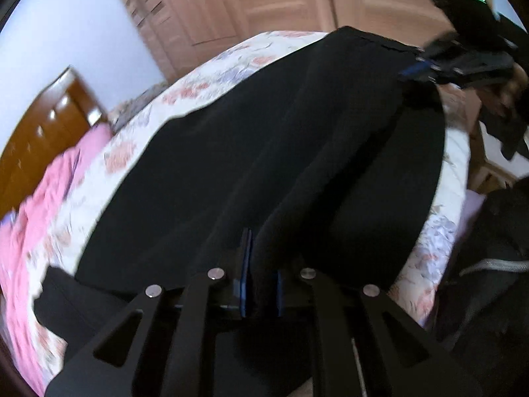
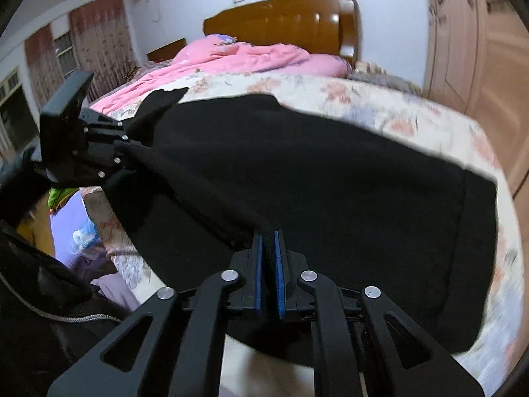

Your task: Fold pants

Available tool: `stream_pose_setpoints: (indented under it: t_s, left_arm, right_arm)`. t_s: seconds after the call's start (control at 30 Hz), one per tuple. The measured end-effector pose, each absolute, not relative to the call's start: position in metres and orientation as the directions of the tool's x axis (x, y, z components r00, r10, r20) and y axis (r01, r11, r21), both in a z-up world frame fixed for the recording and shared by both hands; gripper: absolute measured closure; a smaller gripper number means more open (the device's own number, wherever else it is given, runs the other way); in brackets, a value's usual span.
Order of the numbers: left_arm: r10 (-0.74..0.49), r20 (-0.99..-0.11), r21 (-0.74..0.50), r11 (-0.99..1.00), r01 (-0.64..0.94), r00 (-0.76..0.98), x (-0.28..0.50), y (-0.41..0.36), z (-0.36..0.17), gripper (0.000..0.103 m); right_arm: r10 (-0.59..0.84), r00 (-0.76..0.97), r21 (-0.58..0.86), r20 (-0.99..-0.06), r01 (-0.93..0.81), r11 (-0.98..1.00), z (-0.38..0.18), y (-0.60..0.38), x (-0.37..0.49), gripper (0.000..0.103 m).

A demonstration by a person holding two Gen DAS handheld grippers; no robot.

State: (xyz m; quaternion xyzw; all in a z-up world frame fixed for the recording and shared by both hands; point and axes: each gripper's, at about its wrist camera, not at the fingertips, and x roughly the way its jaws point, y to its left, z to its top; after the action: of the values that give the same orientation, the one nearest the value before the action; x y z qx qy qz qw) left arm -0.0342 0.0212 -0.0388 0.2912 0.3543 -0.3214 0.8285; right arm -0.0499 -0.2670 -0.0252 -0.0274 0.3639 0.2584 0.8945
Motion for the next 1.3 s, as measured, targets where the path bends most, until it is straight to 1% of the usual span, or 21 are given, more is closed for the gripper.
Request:
stream_pose_setpoints:
  t_s: [0.03, 0.07, 0.1, 0.13, 0.17, 0.2, 0.23, 0.27, 0.33, 0.4, 0.47, 0.53, 0.63, 0.73, 0.83, 0.9, 1.0, 1.07, 1.13, 1.23, 1.3]
  left_arm:
    - [-0.333, -0.777, 0.226, 0.644, 0.731, 0.533, -0.031, 0.024, -0.038, 0.078]
    - [-0.342, -0.776, 0.193, 0.672, 0.715, 0.530, -0.031, 0.026, -0.036, 0.071]
    - [-0.341, -0.767, 0.180, 0.698, 0.693, 0.543, -0.032, 0.027, -0.032, 0.051]
    - [-0.332, -0.761, 0.181, 0.716, 0.674, 0.557, -0.033, 0.030, -0.030, 0.028]
    - [-0.312, -0.751, 0.190, 0.742, 0.643, 0.582, -0.035, 0.031, -0.026, 0.020]
    - [-0.296, -0.740, 0.186, 0.773, 0.607, 0.604, -0.039, 0.033, -0.022, 0.017]
    - [-0.301, -0.738, 0.163, 0.788, 0.593, 0.604, -0.043, 0.034, -0.019, 0.016]
    - [-0.315, -0.736, 0.124, 0.807, 0.577, 0.599, -0.043, 0.036, -0.015, 0.016]
    - [-0.342, -0.729, 0.018, 0.857, 0.515, 0.593, -0.045, 0.045, -0.010, 0.008]
    - [-0.366, -0.729, -0.100, 0.893, 0.439, 0.579, -0.043, 0.056, -0.010, 0.008]
    - [-0.377, -0.725, -0.167, 0.908, 0.383, 0.577, -0.040, 0.064, -0.008, 0.008]
    - [-0.382, -0.723, -0.215, 0.917, 0.337, 0.575, -0.038, 0.067, -0.006, 0.008]
    - [-0.368, -0.732, -0.230, 0.926, 0.301, 0.573, -0.034, 0.068, -0.004, 0.008]
    - [-0.342, -0.728, -0.226, 0.938, 0.264, 0.594, -0.037, 0.075, -0.005, 0.008]
    - [-0.330, -0.723, -0.242, 0.944, 0.225, 0.607, -0.039, 0.085, -0.008, 0.008]
    - [-0.322, -0.727, -0.240, 0.947, 0.215, 0.607, -0.041, 0.091, -0.011, 0.008]
    - [-0.285, -0.734, -0.229, 0.958, 0.171, 0.616, -0.043, 0.098, -0.012, 0.008]
    - [-0.275, -0.740, -0.244, 0.960, 0.136, 0.613, -0.042, 0.105, -0.012, 0.008]
    - [-0.277, -0.742, -0.283, 0.955, 0.089, 0.610, -0.038, 0.115, -0.012, 0.008]
    - [-0.303, -0.756, -0.355, 0.935, 0.026, 0.581, -0.025, 0.125, -0.016, 0.008]
    - [-0.268, -0.774, -0.343, 0.939, -0.024, 0.573, -0.013, 0.126, -0.019, 0.010]
  right_arm:
    - [0.444, 0.600, 0.160, -0.665, -0.466, 0.870, -0.024, -0.268, -0.052, 0.087]
    - [0.444, 0.596, 0.179, -0.669, -0.451, 0.874, -0.023, -0.270, -0.054, 0.072]
    - [0.421, 0.607, 0.177, -0.675, -0.420, 0.890, -0.022, -0.272, -0.058, 0.062]
    - [0.402, 0.620, 0.171, -0.674, -0.398, 0.901, -0.021, -0.276, -0.067, 0.047]
    - [0.406, 0.628, 0.186, -0.664, -0.387, 0.903, -0.019, -0.280, -0.075, 0.046]
    - [0.408, 0.635, 0.202, -0.656, -0.374, 0.905, -0.019, -0.285, -0.082, 0.046]
    - [0.404, 0.643, 0.219, -0.650, -0.351, 0.910, -0.019, -0.289, -0.088, 0.046]
    - [0.401, 0.650, 0.242, -0.645, -0.323, 0.915, -0.020, -0.294, -0.093, 0.046]
    - [0.395, 0.665, 0.314, -0.634, -0.245, 0.917, -0.026, -0.311, -0.103, 0.046]
    - [0.378, 0.687, 0.383, -0.620, -0.155, 0.911, -0.035, -0.327, -0.106, 0.046]
    - [0.370, 0.710, 0.448, -0.599, -0.085, 0.890, -0.041, -0.339, -0.104, 0.046]
    - [0.386, 0.702, 0.500, -0.598, -0.050, 0.865, -0.044, -0.345, -0.098, 0.046]
    - [0.403, 0.694, 0.534, -0.596, -0.032, 0.845, -0.048, -0.346, -0.095, 0.046]
    - [0.373, 0.721, 0.540, -0.585, 0.003, 0.842, -0.048, -0.351, -0.096, 0.050]
    - [0.383, 0.733, 0.573, -0.562, 0.011, 0.820, -0.047, -0.360, -0.094, 0.052]
    - [0.376, 0.734, 0.556, -0.566, 0.003, 0.831, -0.049, -0.357, -0.092, 0.052]
    - [0.362, 0.748, 0.548, -0.557, 0.003, 0.837, -0.049, -0.356, -0.089, 0.062]
    - [0.348, 0.749, 0.536, -0.564, 0.012, 0.844, -0.050, -0.356, -0.089, 0.075]
    - [0.345, 0.753, 0.529, -0.560, 0.005, 0.848, -0.051, -0.358, -0.089, 0.080]
    - [0.336, 0.753, 0.503, -0.565, -0.007, 0.864, -0.049, -0.356, -0.089, 0.081]
    - [0.333, 0.755, 0.495, -0.564, -0.013, 0.869, -0.048, -0.355, -0.089, 0.081]
